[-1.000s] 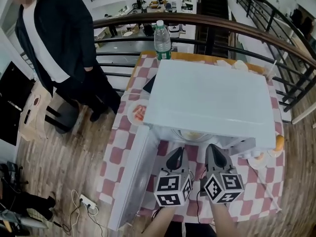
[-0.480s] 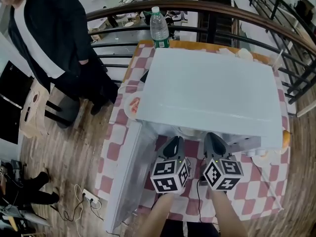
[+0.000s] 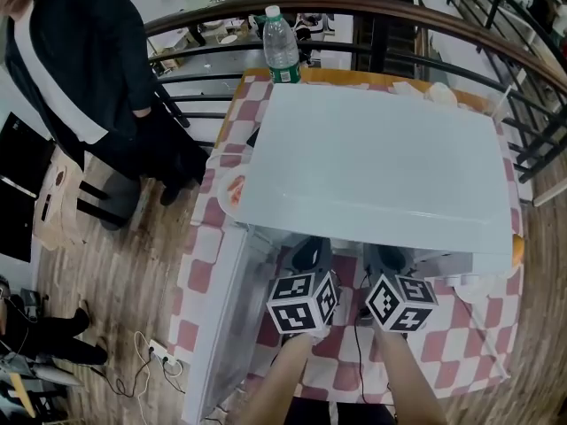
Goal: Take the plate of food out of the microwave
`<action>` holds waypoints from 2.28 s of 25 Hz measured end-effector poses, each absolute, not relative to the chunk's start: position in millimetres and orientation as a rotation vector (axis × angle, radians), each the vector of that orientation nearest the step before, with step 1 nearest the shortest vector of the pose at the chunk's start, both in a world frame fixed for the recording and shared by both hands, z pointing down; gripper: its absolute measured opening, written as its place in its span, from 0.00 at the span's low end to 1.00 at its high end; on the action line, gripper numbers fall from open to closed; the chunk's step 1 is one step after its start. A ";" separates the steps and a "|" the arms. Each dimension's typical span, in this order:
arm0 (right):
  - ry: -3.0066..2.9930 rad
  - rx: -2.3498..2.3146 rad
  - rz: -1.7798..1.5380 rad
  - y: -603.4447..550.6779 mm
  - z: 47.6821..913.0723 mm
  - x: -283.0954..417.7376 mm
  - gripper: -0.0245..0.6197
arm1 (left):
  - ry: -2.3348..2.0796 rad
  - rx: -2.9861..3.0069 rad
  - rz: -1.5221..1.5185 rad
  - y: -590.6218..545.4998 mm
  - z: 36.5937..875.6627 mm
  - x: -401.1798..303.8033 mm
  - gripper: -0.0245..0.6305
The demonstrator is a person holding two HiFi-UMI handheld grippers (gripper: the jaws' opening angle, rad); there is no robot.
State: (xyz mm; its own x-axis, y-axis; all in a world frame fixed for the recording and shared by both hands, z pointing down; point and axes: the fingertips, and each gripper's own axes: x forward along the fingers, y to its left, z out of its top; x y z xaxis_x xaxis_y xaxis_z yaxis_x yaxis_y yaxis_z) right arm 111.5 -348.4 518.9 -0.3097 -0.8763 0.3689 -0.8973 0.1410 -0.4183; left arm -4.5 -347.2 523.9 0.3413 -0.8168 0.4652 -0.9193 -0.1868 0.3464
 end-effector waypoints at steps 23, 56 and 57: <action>-2.250 1.843 1.082 -363.7 545.1 111.3 0.25 | -1.467 1.994 0.252 -366.5 547.8 -6.4 0.24; -2.275 1.868 1.130 -335.3 538.8 112.3 0.16 | -1.425 2.033 0.277 -344.2 548.5 5.2 0.20; -2.275 1.870 1.138 -333.0 538.9 111.7 0.16 | -1.425 2.039 0.283 -345.0 548.5 4.7 0.20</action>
State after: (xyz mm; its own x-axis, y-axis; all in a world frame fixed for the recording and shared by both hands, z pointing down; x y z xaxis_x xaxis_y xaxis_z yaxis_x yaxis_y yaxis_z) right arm 111.7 -333.0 538.9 -0.2984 -0.8589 0.4163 -0.8480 0.0385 -0.5286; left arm 4.7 -345.0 548.5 0.3924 -0.7688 0.5050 -0.9034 -0.2189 0.3688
